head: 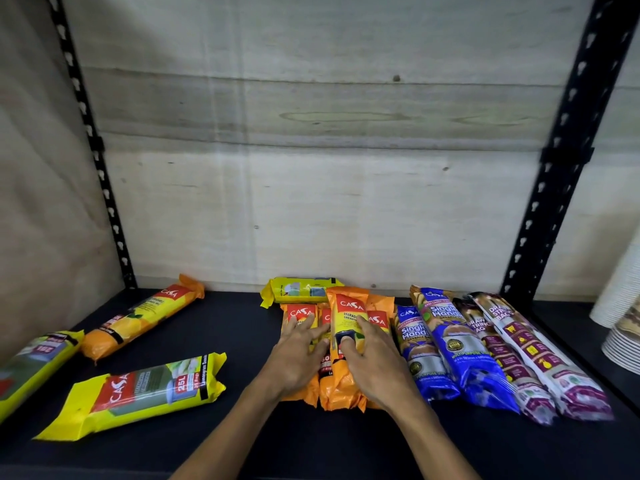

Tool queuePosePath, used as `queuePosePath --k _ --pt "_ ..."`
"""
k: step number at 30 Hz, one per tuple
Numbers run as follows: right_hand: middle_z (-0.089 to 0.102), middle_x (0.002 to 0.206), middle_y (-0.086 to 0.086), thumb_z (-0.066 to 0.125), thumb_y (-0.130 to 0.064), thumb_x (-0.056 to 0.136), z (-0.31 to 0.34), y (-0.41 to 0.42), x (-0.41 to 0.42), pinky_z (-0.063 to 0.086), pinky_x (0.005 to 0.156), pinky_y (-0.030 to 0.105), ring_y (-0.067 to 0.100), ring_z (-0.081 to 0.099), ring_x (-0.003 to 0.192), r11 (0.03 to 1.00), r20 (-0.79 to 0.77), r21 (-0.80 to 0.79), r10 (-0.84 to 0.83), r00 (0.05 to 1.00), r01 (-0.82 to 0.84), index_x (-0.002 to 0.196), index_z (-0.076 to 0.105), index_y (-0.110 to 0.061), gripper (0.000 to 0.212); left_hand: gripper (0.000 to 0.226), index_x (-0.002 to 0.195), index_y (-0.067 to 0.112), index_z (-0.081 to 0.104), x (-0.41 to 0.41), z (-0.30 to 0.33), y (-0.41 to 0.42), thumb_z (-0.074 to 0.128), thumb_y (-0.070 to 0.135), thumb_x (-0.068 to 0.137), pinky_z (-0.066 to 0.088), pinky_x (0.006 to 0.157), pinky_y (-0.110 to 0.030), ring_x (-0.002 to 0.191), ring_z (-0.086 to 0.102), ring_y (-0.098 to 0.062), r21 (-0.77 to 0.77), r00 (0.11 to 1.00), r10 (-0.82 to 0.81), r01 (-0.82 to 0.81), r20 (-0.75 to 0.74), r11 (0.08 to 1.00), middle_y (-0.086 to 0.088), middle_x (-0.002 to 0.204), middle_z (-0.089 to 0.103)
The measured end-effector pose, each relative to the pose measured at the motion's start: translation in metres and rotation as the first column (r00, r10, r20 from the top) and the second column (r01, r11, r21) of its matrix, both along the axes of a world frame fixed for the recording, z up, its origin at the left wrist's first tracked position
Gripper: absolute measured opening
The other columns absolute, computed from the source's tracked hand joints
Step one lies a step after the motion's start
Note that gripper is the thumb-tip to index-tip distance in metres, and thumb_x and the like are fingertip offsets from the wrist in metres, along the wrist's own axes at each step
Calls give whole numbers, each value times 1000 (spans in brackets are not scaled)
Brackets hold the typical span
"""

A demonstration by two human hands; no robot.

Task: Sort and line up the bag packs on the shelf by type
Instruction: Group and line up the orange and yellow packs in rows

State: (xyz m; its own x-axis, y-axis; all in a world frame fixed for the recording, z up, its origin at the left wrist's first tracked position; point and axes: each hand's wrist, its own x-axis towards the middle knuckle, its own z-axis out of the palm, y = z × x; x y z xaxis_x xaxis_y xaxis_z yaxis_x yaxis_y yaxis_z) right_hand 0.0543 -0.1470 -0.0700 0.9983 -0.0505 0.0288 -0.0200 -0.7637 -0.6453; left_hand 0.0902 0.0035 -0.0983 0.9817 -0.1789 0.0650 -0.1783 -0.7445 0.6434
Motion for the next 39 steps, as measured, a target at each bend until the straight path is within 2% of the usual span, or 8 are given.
queuePosePath --k 9,11,13,17,22,28,34,39 --pt "31 158 1 44 -46 100 4 0 2 38 111 42 21 31 144 1000 -14 -7 -3 1000 3 155 24 -25 63 46 147 35 39 -2 5 2 42 40 101 6 121 -48 152 -7 -18 -45 1000 -12 11 -21 999 9 164 12" --pt "40 152 2 49 -46 97 10 1 3 43 104 40 22 41 137 1000 -38 0 -28 999 28 152 30 -24 63 42 143 32 47 -5 13 9 45 36 101 13 122 -42 152 7 -18 -65 1000 -16 15 -21 998 6 163 20" --pt "46 147 4 54 -47 95 15 5 5 44 103 42 25 46 133 994 -4 -83 -67 998 66 147 39 -22 60 38 136 25 56 -10 22 21 47 33 101 31 111 -27 141 34 -14 -93 999 32 -30 21 995 3 154 40" --pt "40 154 7 48 -45 97 18 39 3 22 121 45 30 22 148 962 200 -262 -21 980 74 146 44 -21 55 32 125 22 65 -17 39 62 54 33 97 42 98 -24 123 53 -12 -49 972 196 -191 132 980 2 134 59" --pt "29 160 10 43 -44 99 13 86 3 14 123 42 31 6 153 948 200 -312 134 971 -67 147 42 -16 55 30 118 24 68 -11 40 129 60 36 92 48 98 -33 118 58 -18 14 914 357 -366 193 930 0 129 63" --pt "13 165 14 35 -48 101 -5 105 13 8 123 46 33 4 153 902 40 -409 166 985 -135 156 22 -15 66 51 134 16 57 2 31 210 61 39 89 43 104 -42 125 51 -33 263 821 525 -570 223 779 -13 137 56" --pt "4 166 15 28 -43 104 -19 108 13 2 124 44 33 -1 153 898 59 -420 174 983 -134 158 15 -17 61 66 150 26 33 17 27 240 55 45 91 39 105 -47 133 39 -35 438 834 534 -535 139 722 -9 149 42" --pt "0 166 14 25 -38 105 -25 107 16 -1 124 43 33 -5 153 886 63 -439 194 979 -148 159 9 -19 59 65 150 35 27 27 23 245 51 49 91 37 103 -46 132 39 -31 552 826 538 -530 166 643 -5 147 46"
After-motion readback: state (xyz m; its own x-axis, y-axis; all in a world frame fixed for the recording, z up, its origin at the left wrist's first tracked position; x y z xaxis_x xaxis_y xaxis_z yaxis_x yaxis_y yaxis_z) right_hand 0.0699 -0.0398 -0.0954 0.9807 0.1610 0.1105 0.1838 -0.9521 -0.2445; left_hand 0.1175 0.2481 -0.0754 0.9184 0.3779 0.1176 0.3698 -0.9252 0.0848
